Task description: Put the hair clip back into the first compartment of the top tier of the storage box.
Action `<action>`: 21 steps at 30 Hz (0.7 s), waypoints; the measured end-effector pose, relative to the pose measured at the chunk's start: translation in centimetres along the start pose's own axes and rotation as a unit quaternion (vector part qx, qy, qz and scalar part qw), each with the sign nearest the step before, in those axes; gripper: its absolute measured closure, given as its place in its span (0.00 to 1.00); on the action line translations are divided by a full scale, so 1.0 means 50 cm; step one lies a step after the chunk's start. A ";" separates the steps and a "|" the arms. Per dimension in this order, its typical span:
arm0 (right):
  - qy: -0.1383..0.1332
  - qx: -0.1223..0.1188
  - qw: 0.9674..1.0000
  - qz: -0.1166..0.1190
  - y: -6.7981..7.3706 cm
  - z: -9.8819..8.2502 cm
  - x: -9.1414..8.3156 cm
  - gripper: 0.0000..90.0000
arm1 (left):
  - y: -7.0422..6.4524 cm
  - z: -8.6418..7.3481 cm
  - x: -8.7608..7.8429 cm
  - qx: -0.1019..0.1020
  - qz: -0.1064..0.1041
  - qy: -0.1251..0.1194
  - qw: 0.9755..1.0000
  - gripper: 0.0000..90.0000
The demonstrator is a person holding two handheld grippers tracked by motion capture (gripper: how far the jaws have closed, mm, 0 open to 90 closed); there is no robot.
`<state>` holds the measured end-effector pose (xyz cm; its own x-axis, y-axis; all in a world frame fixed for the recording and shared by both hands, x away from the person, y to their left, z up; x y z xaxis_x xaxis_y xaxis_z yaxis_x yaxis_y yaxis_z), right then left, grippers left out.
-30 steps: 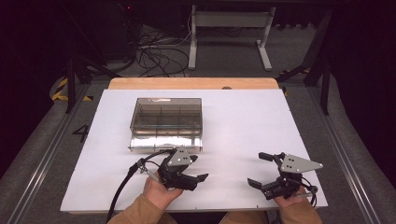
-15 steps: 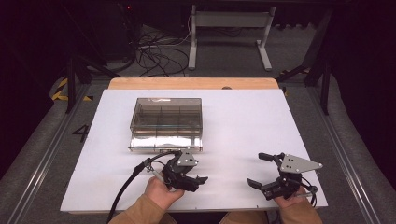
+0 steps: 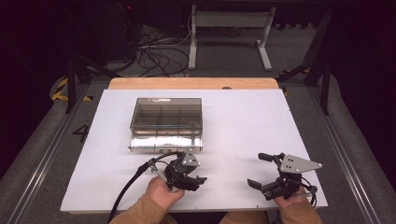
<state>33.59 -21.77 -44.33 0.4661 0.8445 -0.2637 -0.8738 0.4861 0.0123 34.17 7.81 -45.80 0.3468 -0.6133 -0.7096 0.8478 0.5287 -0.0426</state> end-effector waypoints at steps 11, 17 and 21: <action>0.001 0.002 1.000 0.002 0.000 -0.001 0.001 0.02 | 0.001 -0.006 0.019 -0.006 -0.001 0.022 1.000 0.53; 0.001 0.003 1.000 0.002 0.000 -0.001 0.001 0.03 | -0.002 -0.008 0.027 -0.001 0.006 0.032 0.999 0.58; 0.001 0.003 1.000 0.002 0.000 -0.002 0.001 0.03 | -0.004 -0.008 0.028 0.003 0.009 0.035 0.999 0.61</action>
Point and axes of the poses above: each handheld gripper's, and its own axes: x roughly forward along the jaws, z roughly out of its top, y roughly to its left, the point moved 3 cm from there along x, roughly forward along the jaws, and after that the axes turned 4 degrees about -y, right-handed, at the moved point
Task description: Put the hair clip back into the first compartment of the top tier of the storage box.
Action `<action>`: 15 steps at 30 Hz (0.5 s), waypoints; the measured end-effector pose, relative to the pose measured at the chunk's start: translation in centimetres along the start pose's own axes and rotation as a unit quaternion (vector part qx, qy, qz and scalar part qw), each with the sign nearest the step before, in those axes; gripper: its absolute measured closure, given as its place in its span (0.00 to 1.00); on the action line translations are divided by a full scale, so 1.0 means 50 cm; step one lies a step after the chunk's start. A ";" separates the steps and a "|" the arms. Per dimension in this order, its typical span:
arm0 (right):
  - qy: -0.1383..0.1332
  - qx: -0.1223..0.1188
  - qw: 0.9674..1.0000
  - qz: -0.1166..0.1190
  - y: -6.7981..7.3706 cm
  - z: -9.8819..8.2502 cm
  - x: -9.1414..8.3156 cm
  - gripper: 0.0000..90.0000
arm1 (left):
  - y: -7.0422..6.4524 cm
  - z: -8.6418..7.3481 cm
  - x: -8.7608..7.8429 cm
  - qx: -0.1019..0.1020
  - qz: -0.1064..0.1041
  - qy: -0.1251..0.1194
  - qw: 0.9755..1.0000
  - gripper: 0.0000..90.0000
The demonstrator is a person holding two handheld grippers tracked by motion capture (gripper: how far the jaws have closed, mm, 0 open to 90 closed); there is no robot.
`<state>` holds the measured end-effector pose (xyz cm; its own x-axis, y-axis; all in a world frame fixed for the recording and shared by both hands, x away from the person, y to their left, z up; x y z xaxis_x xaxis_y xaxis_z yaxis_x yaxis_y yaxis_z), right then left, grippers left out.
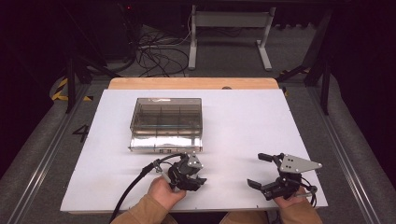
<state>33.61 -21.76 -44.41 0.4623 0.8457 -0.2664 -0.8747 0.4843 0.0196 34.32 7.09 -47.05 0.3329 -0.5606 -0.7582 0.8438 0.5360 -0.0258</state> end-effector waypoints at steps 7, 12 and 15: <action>0.000 0.001 1.000 0.001 -0.001 -0.001 0.000 0.02 | -0.003 -0.001 0.004 0.010 0.014 0.012 1.000 0.70; 0.002 0.001 1.000 0.001 -0.001 -0.001 0.000 0.02 | -0.006 -0.002 0.005 0.018 0.021 0.020 0.999 0.76; 0.002 0.000 1.000 0.001 -0.001 -0.001 0.001 0.02 | -0.009 -0.001 0.005 0.023 0.022 0.020 0.999 0.80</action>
Point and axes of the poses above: each handheld gripper's, and its own axes: x roughly forward along the jaws, z roughly out of its top, y roughly to its left, the point moved 3 cm from there along x, roughly forward along the jaws, and after that the axes turned 4 degrees about -y, right-handed, at the moved point
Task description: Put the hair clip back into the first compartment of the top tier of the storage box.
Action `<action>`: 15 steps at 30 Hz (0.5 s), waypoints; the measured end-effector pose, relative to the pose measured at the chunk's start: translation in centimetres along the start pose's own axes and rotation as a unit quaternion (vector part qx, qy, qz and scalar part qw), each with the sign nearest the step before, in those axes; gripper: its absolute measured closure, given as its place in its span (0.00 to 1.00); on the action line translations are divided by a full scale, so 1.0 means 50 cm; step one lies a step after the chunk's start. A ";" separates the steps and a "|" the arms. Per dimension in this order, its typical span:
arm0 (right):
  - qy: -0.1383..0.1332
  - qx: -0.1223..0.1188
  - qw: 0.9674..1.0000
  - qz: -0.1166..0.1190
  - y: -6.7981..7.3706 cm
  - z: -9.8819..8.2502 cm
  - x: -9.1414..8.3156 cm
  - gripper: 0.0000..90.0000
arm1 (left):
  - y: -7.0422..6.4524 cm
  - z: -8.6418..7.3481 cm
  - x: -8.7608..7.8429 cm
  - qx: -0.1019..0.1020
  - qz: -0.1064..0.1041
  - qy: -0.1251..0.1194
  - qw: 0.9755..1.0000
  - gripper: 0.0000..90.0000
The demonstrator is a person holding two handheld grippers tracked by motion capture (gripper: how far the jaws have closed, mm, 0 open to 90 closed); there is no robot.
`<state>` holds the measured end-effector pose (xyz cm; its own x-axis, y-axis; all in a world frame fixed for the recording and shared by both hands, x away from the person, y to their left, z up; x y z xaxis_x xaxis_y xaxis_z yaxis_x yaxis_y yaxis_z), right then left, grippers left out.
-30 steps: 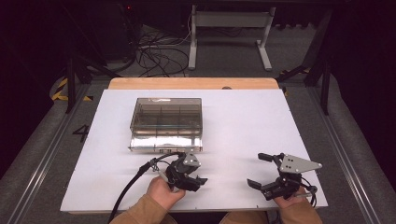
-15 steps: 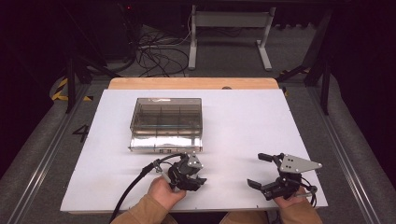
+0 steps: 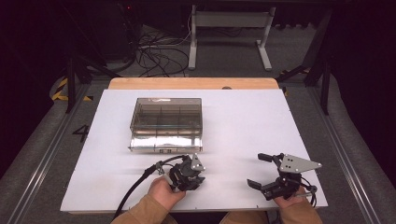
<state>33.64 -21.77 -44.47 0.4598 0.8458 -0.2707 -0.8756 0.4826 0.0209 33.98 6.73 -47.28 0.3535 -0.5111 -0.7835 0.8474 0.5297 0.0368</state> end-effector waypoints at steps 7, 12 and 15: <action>0.000 0.003 1.000 0.001 0.000 0.000 -0.001 0.03 | -0.003 0.002 0.000 0.006 0.003 0.002 1.000 0.84; 0.000 0.003 1.000 0.001 -0.001 0.000 -0.001 0.02 | -0.004 0.002 0.000 0.006 0.005 0.004 1.000 0.85; 0.001 0.003 1.000 0.001 -0.001 -0.001 -0.001 0.03 | -0.004 0.002 0.000 0.006 0.005 0.004 1.000 0.85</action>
Point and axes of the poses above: each handheld gripper's, and its own axes: x roughly forward along the jaws, z roughly out of its top, y roughly to its left, the point moved 3 cm from there along x, roughly forward along the jaws, and after that the axes turned 4 degrees about -y, right-handed, at the moved point
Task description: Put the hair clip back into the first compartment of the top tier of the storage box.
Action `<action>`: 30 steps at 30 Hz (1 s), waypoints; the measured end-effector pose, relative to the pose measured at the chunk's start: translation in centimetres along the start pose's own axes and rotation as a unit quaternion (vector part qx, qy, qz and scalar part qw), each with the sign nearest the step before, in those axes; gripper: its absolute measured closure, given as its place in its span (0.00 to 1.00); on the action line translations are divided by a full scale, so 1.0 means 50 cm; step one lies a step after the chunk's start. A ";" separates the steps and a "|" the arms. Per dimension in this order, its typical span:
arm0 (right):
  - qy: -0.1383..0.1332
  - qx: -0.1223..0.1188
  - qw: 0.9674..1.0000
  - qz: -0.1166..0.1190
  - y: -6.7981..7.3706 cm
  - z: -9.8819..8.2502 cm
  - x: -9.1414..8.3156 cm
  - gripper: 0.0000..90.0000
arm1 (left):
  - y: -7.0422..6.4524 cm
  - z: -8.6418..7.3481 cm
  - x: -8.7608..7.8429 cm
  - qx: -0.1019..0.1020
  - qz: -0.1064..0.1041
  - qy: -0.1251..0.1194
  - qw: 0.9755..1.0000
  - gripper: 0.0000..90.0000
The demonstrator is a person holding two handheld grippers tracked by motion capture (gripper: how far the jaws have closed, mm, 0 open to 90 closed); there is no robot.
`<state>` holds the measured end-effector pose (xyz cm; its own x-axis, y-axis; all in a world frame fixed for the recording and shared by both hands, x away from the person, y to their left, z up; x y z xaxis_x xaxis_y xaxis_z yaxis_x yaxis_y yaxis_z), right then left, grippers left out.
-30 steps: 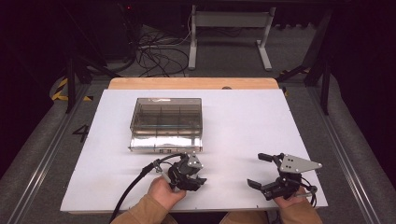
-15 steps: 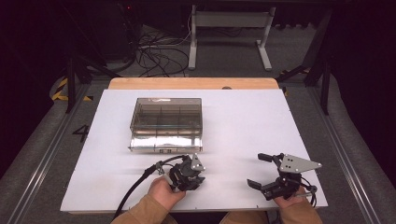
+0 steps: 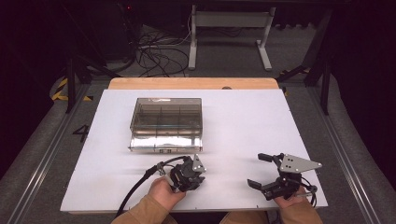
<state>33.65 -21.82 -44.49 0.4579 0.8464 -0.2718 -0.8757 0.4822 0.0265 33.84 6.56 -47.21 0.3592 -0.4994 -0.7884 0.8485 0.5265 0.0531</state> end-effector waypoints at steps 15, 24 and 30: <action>0.000 -0.001 1.000 -0.001 0.000 0.000 0.000 0.02 | 0.001 0.006 -0.015 -0.001 0.002 -0.018 1.000 0.85; 0.000 -0.002 1.000 -0.001 0.000 0.000 0.000 0.02 | 0.003 0.015 -0.045 -0.010 -0.006 -0.062 0.998 0.84; 0.001 -0.002 1.000 -0.001 0.000 -0.001 0.000 0.02 | 0.003 0.019 -0.059 -0.013 -0.010 -0.085 0.996 0.84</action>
<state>33.66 -21.86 -44.52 0.4599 0.8449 -0.2732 -0.8750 0.4836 0.0225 33.28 7.46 -44.29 0.4053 -0.6180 -0.6736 0.8467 0.5316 0.0218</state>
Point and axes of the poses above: each handheld gripper's, and its own axes: x roughly forward along the jaws, z roughly out of its top, y roughly to its left, the point moved 3 cm from there along x, roughly forward along the jaws, and after that the axes turned 4 degrees about -y, right-handed, at the moved point
